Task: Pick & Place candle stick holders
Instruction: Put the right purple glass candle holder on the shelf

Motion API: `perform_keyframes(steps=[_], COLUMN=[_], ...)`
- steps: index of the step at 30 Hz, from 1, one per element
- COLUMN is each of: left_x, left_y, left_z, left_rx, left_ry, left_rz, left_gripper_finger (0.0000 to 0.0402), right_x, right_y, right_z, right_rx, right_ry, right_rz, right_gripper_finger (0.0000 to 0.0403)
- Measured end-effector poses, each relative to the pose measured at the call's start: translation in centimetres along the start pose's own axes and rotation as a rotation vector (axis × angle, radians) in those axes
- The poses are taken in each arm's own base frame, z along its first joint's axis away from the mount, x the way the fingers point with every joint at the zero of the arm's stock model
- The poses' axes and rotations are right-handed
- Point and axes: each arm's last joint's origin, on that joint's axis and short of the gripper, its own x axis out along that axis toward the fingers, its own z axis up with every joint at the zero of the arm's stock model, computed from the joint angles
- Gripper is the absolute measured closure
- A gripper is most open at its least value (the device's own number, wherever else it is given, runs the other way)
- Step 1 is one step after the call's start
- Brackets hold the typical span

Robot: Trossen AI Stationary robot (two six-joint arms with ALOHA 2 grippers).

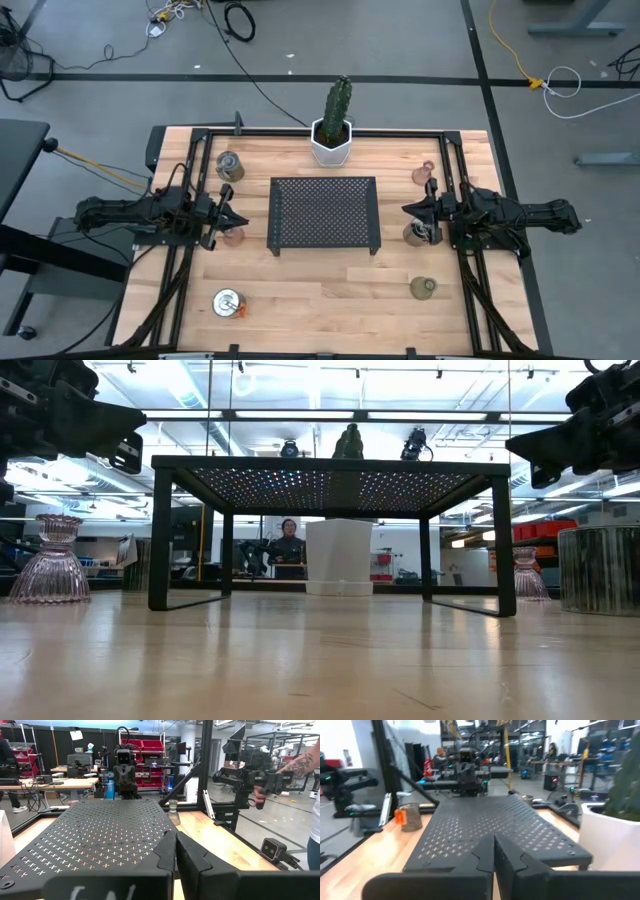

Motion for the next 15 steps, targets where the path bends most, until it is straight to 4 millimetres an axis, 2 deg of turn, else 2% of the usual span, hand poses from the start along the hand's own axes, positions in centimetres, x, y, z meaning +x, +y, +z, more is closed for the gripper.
perform_keyframes(steps=[15], left_x=[0.0], left_y=[0.0], left_z=[0.0], left_rx=[0.0], left_ry=[0.0], left_rz=[0.0], left_gripper_finger=[0.0383], right_x=[-0.1], right_y=[-0.2], right_z=[1.1], right_rx=[-0.014], right_ry=[-0.119], right_rz=[-0.08], right_gripper_finger=[0.0394])
